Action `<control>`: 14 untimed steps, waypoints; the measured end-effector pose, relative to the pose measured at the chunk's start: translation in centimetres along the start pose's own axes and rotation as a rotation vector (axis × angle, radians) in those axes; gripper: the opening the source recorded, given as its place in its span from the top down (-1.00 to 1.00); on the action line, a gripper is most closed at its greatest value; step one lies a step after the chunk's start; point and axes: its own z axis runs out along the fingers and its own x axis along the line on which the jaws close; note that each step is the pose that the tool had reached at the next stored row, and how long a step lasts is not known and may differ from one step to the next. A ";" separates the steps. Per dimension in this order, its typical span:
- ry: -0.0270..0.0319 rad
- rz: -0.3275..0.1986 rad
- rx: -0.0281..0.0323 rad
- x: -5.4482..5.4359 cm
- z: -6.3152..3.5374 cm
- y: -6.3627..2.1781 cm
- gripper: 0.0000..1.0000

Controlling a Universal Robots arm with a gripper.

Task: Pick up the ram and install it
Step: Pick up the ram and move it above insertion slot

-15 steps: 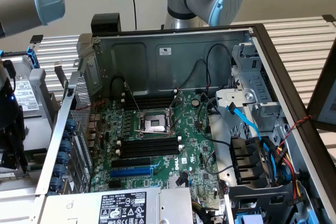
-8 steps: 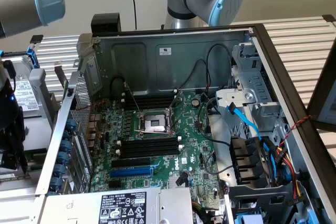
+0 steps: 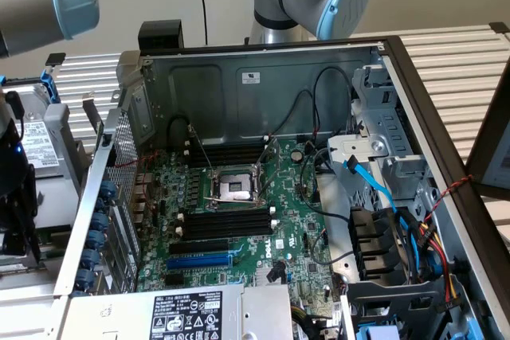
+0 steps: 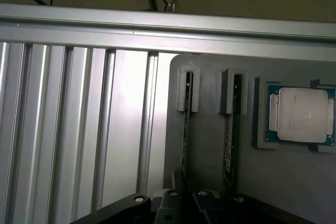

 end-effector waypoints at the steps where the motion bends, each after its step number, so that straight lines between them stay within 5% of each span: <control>1: 0.0003 0.000 0.0000 0.0 0.00 0.00 0.74; 6: 0.0003 0.000 0.0007 0.0 -0.27 0.04 0.74; 14: 0.0008 0.000 0.0035 0.1 -3.31 0.45 0.74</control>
